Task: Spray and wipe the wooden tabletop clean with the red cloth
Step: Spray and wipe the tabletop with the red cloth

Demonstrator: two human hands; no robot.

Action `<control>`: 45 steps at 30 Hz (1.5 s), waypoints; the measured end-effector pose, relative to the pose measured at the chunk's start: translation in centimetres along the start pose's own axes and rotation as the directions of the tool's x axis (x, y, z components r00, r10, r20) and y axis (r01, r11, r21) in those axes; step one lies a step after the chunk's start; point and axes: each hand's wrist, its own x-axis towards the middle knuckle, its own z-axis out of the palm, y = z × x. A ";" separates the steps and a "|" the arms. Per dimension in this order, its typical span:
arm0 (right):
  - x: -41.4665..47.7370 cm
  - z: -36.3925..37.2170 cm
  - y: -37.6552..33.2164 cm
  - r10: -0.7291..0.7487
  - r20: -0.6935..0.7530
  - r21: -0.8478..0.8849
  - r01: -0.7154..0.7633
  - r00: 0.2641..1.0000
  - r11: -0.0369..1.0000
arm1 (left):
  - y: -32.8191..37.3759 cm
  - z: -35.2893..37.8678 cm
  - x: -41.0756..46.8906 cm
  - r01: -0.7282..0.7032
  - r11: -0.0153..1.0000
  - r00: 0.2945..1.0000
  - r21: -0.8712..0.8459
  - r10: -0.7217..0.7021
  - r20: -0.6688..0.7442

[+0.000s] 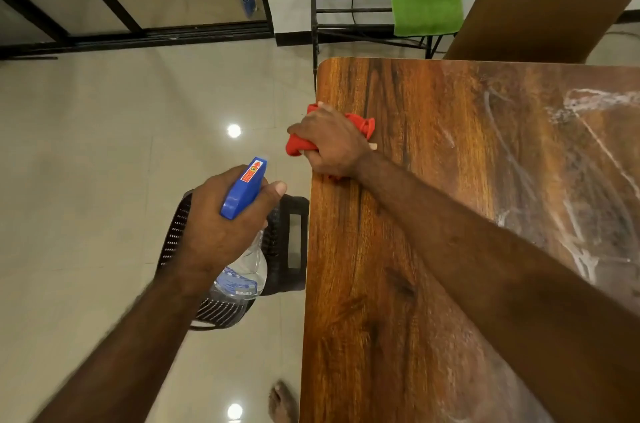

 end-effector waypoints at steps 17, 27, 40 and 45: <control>-22.4 6.7 -18.0 -0.146 0.018 0.160 0.142 0.989 0.977 | -1.2 -2.6 -14.5 -0.077 0.996 0.997 -0.043 0.077 -0.006; -22.1 6.1 -21.8 0.084 0.125 -0.015 -0.083 0.989 0.996 | -3.7 -4.7 -24.1 -0.046 0.998 0.999 -0.030 0.046 0.002; -39.5 12.4 -29.4 -0.053 0.018 0.012 0.052 0.998 0.999 | -4.0 -3.7 -30.3 -0.088 0.995 0.989 -0.042 0.092 0.113; -43.8 9.9 -23.6 0.433 -0.126 0.052 -0.430 0.893 0.902 | -4.4 -2.8 -32.3 -0.086 0.995 0.985 -0.044 0.092 0.149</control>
